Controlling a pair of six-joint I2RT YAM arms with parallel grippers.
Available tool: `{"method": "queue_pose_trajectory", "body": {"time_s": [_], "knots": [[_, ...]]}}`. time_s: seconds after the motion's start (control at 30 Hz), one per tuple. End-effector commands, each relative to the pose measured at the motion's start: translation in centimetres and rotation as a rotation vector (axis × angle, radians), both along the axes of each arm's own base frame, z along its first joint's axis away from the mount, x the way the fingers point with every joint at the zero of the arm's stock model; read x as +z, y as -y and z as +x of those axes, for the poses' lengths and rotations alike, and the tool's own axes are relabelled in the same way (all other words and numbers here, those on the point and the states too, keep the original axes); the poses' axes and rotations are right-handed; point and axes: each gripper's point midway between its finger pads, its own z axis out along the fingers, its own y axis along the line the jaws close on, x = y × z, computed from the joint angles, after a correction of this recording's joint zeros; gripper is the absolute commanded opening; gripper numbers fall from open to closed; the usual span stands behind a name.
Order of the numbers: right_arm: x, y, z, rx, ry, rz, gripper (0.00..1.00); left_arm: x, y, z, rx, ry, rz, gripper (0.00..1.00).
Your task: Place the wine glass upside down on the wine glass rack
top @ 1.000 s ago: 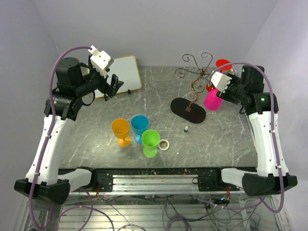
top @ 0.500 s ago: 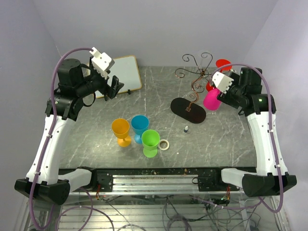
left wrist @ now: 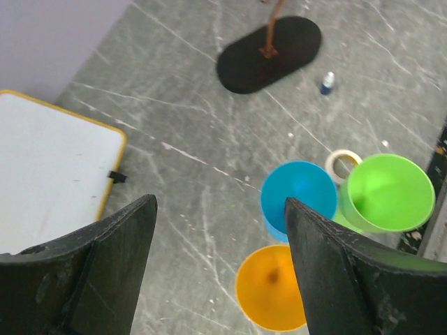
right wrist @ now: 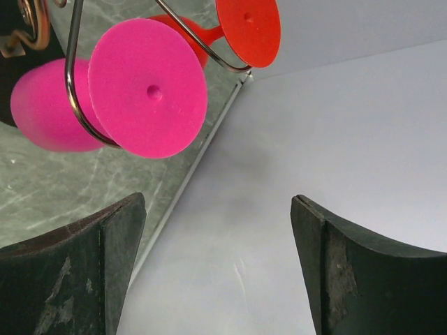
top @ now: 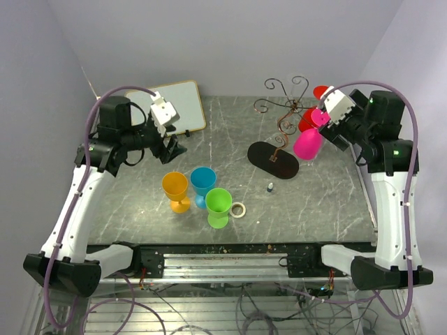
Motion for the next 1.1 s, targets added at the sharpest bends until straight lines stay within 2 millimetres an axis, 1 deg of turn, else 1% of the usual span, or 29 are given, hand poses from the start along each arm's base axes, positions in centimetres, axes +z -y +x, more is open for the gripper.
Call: {"method": "queue_pose_trajectory", "body": {"time_s": [0.0, 0.17, 0.27, 0.4, 0.5, 0.57, 0.67, 0.77, 0.9, 1.0, 1.07], "knots": [[1.5, 0.1, 0.2, -0.065, 0.058, 0.108, 0.85, -3.0, 1.9, -2.6, -0.152, -0.043, 0.05, 0.84], [3.3, -0.5, -0.3, -0.033, 0.102, 0.159, 0.85, -6.2, 2.3, -1.9, -0.135, -0.087, 0.136, 0.81], [3.5, -0.6, -0.5, -0.023, 0.108, 0.165, 0.85, -8.1, 3.0, -1.5, -0.145, -0.131, 0.179, 0.76], [2.5, -0.2, -0.4, -0.034, 0.089, 0.143, 0.84, -10.0, 3.8, -0.9, -0.158, -0.169, 0.223, 0.74], [1.4, 0.1, -0.3, -0.046, 0.067, 0.126, 0.84, -10.8, 4.3, -0.6, -0.167, -0.176, 0.253, 0.74], [0.8, 0.2, -0.3, -0.049, 0.055, 0.123, 0.84, -11.4, 4.8, -0.8, -0.186, -0.186, 0.265, 0.74], [0.5, 0.2, -0.2, -0.052, 0.051, 0.125, 0.84, -12.5, 5.4, -0.9, -0.203, -0.205, 0.291, 0.73], [0.4, 0.1, -0.1, -0.05, 0.049, 0.128, 0.84, -13.9, 5.5, -0.4, -0.196, -0.214, 0.341, 0.72], [0.0, 0.1, -0.1, -0.048, 0.039, 0.127, 0.84, -15.1, 5.8, 0.2, -0.192, -0.216, 0.392, 0.68], [-0.4, 0.1, 0.0, -0.048, 0.028, 0.125, 0.84, -16.0, 6.2, 0.1, -0.207, -0.234, 0.412, 0.64], [-0.8, 0.2, 0.0, -0.051, 0.02, 0.124, 0.84, -16.6, 6.5, -0.1, -0.223, -0.25, 0.422, 0.6]]}}
